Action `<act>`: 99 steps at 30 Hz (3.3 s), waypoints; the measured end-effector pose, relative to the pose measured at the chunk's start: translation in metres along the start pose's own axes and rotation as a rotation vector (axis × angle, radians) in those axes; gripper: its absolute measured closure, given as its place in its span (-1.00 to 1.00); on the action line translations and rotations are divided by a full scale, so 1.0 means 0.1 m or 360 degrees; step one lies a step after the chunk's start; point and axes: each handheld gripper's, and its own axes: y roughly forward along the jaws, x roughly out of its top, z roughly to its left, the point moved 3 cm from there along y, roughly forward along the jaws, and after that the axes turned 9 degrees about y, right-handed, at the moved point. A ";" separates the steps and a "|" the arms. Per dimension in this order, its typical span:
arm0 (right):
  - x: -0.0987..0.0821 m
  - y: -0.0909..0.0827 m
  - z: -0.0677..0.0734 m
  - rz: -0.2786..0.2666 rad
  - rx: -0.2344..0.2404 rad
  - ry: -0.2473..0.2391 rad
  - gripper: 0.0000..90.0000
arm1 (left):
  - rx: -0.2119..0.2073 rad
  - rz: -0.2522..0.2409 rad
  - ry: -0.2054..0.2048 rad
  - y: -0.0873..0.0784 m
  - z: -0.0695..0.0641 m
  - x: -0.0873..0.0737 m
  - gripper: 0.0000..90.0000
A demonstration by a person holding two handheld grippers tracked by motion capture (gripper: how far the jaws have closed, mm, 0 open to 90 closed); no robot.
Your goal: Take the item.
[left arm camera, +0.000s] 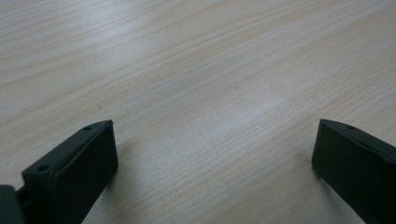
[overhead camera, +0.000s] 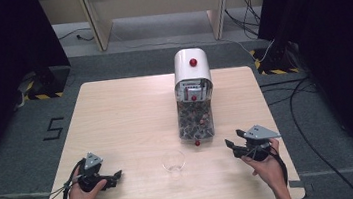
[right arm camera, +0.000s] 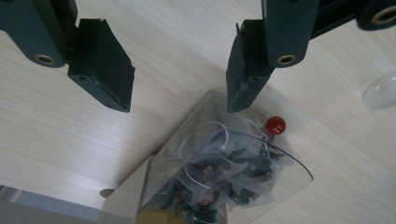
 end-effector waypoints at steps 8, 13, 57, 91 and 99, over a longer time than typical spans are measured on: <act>0.12 0.06 0.13 -0.0032 0.0041 -0.0054 -0.03 | 0.0000 0.0000 0.0000 0.00 0.00 0.00 -1.00; 0.21 0.14 0.19 -0.0051 0.0060 -0.0079 -0.01 | 0.0000 0.0000 0.0000 0.00 0.00 0.00 -1.00; 0.56 1.02 0.27 0.0149 0.0053 -0.0152 0.09 | 0.0000 0.0000 0.0000 0.00 0.00 0.00 -1.00; 0.76 0.71 0.32 -0.0102 0.0116 -0.0155 0.80 | 0.0000 0.0000 -0.0001 0.00 0.00 0.00 -1.00; 0.80 0.65 0.39 -0.0133 0.0153 -0.0168 0.80 | -0.0001 0.0000 -0.0001 0.00 0.00 0.00 -1.00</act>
